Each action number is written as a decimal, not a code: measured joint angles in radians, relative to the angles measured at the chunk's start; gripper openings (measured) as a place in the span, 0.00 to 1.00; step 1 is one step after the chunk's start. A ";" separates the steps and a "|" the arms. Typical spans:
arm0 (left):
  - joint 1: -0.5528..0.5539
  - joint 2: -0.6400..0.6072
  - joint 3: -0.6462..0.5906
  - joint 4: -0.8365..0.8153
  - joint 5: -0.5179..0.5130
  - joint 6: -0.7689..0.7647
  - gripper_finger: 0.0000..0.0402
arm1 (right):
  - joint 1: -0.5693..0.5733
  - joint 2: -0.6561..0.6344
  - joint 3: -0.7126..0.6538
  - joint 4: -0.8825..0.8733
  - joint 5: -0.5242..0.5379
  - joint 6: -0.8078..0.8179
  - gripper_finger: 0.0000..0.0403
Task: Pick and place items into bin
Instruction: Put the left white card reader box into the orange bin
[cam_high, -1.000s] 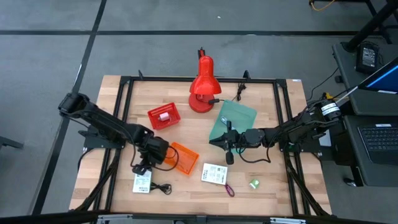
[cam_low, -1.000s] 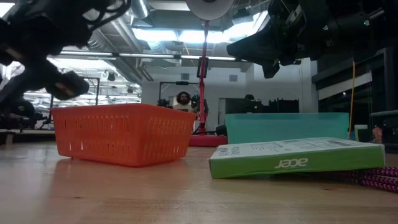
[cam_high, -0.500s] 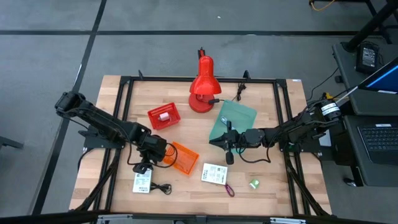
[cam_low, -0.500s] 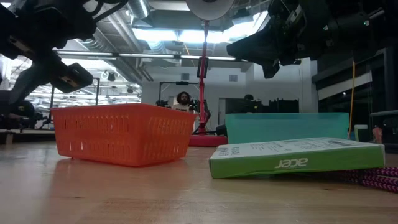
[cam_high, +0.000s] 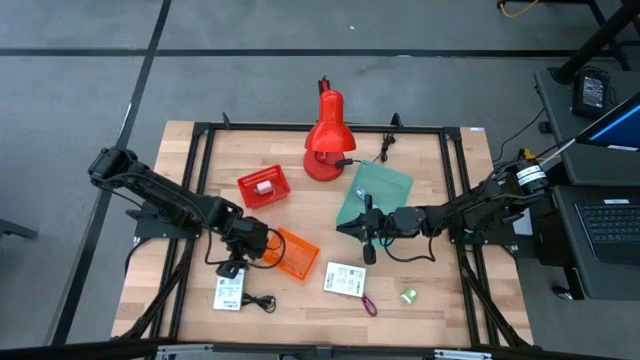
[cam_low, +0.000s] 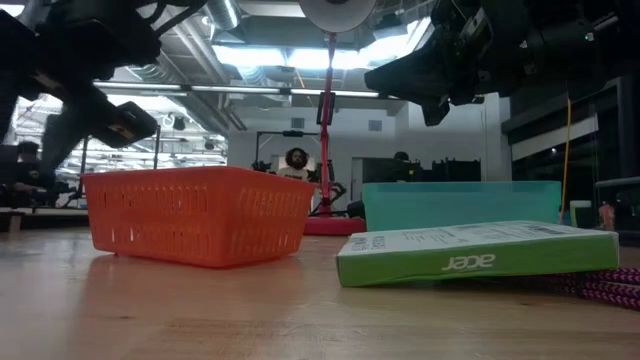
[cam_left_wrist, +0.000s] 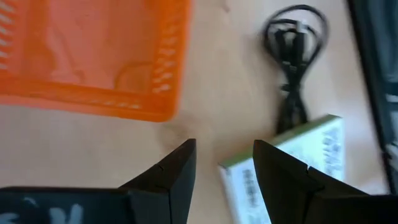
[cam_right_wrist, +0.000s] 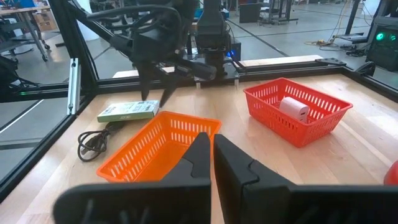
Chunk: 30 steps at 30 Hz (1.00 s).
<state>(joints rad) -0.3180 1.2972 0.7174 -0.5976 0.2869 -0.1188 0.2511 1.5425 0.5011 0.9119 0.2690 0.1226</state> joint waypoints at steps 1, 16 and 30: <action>0.000 0.000 0.000 0.000 -0.019 0.000 0.39 | 0.000 0.000 0.000 0.000 0.000 0.000 0.01; 0.000 0.000 0.000 -0.004 -0.126 0.032 0.39 | 0.000 0.000 0.000 0.000 0.000 0.000 0.01; 0.052 -0.006 0.002 -0.085 -0.010 -0.059 0.39 | 0.000 0.000 0.000 0.005 0.000 0.085 0.01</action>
<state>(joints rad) -0.2659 1.2914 0.7189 -0.6824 0.2769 -0.1780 0.2512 1.5425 0.5011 0.9165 0.2691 0.2080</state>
